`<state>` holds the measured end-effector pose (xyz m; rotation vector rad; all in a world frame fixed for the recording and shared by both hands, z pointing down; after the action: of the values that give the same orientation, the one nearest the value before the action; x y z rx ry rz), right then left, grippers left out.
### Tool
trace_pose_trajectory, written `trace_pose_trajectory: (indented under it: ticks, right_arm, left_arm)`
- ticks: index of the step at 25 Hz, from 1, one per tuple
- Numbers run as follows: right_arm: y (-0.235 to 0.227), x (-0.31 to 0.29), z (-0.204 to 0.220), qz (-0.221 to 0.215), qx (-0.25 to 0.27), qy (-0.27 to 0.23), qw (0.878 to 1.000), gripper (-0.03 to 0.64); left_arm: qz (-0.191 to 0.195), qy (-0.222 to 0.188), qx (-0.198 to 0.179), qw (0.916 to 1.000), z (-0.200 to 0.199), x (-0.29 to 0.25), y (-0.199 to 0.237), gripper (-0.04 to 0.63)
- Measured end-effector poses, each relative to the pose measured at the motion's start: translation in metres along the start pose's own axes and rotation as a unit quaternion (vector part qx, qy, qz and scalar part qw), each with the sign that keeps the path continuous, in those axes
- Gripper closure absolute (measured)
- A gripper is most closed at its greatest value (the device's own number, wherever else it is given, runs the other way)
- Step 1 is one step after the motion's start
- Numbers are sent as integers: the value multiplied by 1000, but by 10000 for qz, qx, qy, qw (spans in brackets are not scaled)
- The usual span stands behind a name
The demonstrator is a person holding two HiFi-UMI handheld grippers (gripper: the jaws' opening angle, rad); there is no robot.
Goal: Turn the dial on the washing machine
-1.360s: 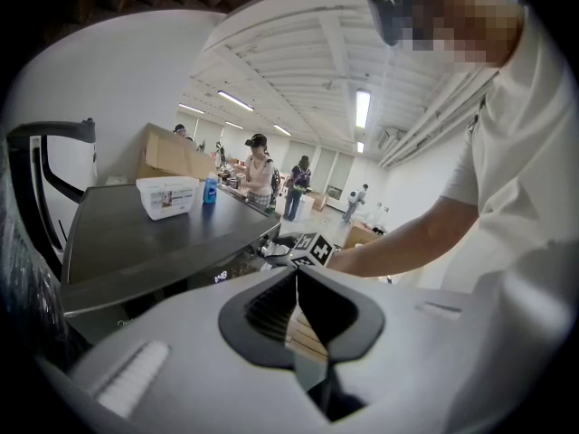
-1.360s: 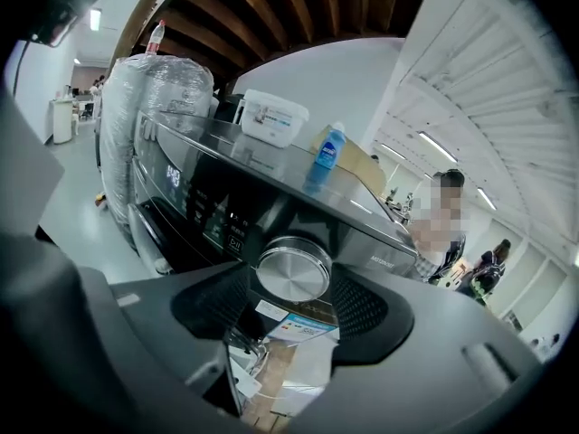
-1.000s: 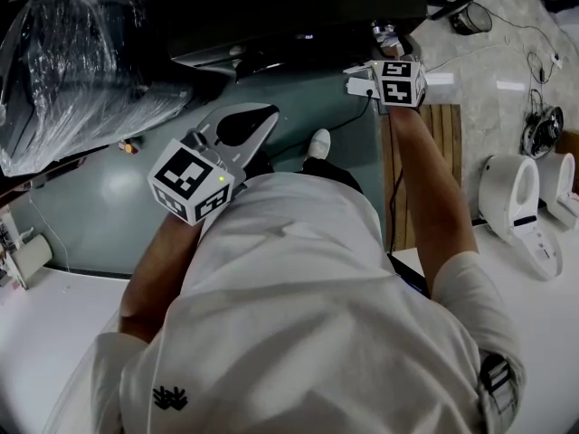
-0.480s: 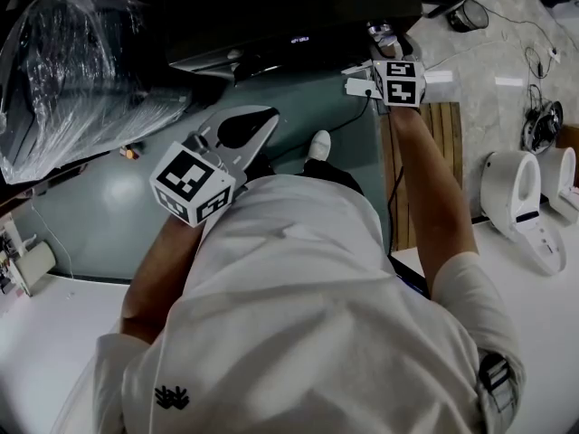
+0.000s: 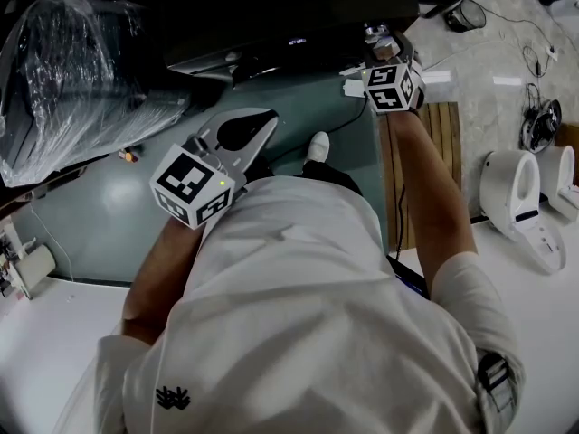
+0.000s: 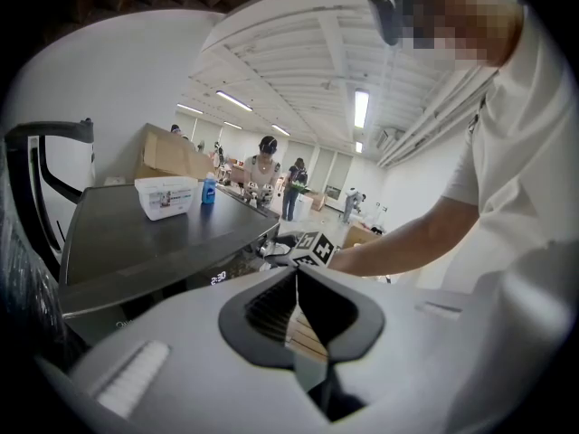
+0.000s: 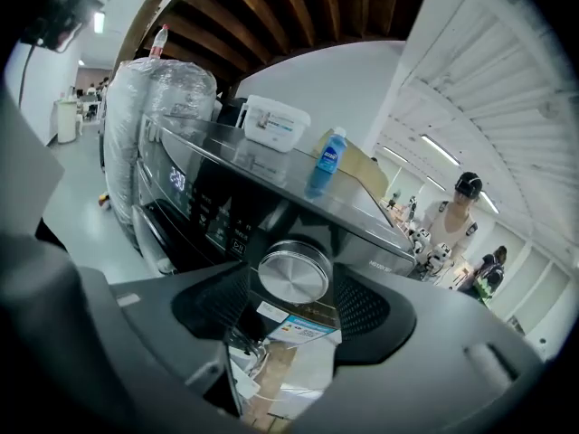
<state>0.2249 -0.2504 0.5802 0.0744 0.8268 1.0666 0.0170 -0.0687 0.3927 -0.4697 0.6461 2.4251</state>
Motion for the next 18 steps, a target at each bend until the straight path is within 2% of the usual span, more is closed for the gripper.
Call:
trace_pose_trajectory:
  ticks: [4, 11, 16, 18]
  right_arm:
    - [-1, -4, 2, 92, 146, 143, 9997, 357]
    - [-4, -9, 7, 168, -97, 213, 9996, 360]
    - [-5, -6, 5, 25, -502, 128, 9987, 360]
    - [-8, -3, 1, -85, -811, 63, 9967, 360]
  left_arm:
    - [-21, -4, 20, 10000, 0, 1, 1, 538]
    - [-77, -9, 57, 10000, 1, 2, 6, 538]
    - [-48, -15, 61, 10000, 1, 1, 4, 538]
    - [-49, -20, 67, 10000, 1, 0, 4, 538]
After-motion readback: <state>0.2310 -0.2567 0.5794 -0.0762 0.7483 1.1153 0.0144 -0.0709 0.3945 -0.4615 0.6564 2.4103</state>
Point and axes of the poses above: the fingertips, and each gripper's own axes: x backward along the fingers, y to its left, z out of its underside, the point moved 1 cm from there along x, backward along the fingers, and after that the axes turned 5 degrees about x, right-handed, at the moved point
